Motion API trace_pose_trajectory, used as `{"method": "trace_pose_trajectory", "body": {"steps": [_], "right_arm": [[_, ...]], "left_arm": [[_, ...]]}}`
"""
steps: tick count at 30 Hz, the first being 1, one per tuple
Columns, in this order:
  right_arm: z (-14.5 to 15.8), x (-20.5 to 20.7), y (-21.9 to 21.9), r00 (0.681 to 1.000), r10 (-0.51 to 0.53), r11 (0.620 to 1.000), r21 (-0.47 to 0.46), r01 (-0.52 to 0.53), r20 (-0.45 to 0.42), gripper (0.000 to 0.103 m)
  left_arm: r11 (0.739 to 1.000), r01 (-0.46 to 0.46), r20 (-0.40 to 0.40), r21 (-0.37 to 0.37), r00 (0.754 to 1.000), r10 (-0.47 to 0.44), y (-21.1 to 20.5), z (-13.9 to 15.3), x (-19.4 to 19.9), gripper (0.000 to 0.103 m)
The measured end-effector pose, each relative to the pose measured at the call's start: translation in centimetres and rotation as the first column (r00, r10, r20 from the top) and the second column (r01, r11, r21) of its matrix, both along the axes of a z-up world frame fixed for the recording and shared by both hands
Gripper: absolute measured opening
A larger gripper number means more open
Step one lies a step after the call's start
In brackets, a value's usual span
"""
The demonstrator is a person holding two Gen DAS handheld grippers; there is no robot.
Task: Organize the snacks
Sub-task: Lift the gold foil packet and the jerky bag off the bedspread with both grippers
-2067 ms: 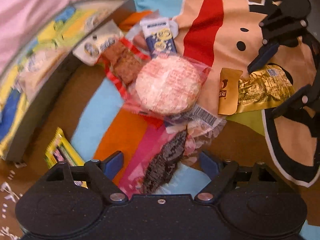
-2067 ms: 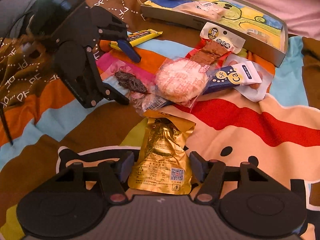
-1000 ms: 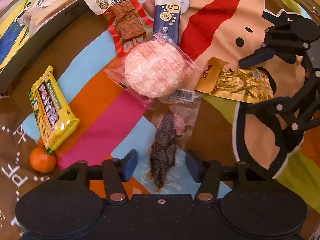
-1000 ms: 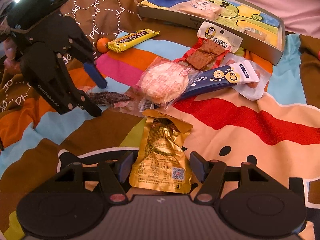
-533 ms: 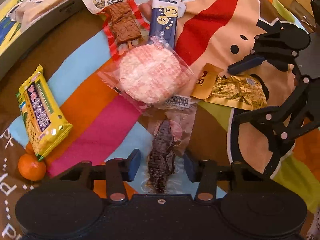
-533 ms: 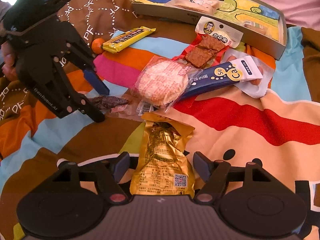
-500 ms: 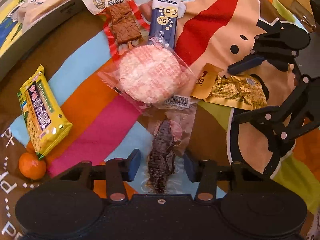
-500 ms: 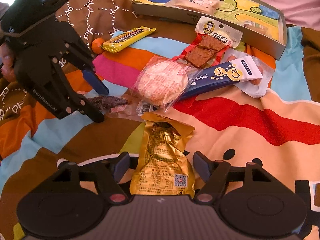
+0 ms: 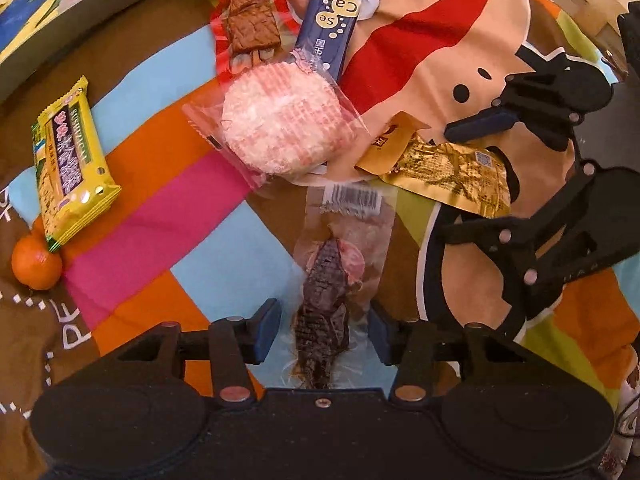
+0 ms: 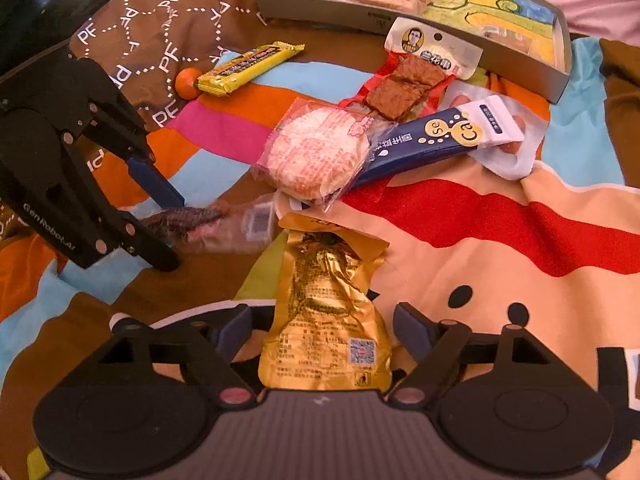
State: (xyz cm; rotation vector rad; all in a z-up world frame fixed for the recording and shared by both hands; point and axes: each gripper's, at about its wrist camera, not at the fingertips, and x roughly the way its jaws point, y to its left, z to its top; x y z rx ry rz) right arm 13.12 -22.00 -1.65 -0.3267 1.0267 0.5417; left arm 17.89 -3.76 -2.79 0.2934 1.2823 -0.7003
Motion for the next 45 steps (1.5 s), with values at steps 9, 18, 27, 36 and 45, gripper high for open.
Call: {"method": "trace_pose_trajectory", "body": {"steps": [9, 18, 27, 36, 45], "right_arm": [[0.1, -0.7, 0.7, 0.999, 0.034, 0.999, -0.038, -0.033, 0.02, 0.064], [0.6, -4.0, 2.8, 0.967, 0.203, 0.961, -0.221, -0.166, 0.157, 0.046], [1.5, -4.1, 2.5, 0.954, 0.21, 0.961, -0.226, -0.161, 0.215, 0.034], [1.3, -4.0, 2.3, 0.954, 0.206, 0.963, -0.22, -0.158, 0.217, 0.029], [0.7, -5.4, 3.3, 0.892, 0.325, 0.908, -0.37, -0.199, 0.316, 0.024]], "left_arm": [[0.998, -0.068, 0.017, -0.005, 0.998, 0.068, 0.1, 0.3, -0.5, 0.046], [0.979, -0.205, 0.056, -0.007, 0.977, 0.205, -0.1, 1.6, -2.7, 0.045], [0.965, -0.256, 0.151, -0.049, 0.954, 0.261, 0.0, 3.0, -4.2, 0.045], [0.944, -0.323, 0.146, -0.066, 0.933, 0.33, 0.8, 2.7, -3.5, 0.045], [0.929, -0.35, 0.176, -0.119, 0.914, 0.367, 1.1, 3.6, -3.4, 0.045]]}}
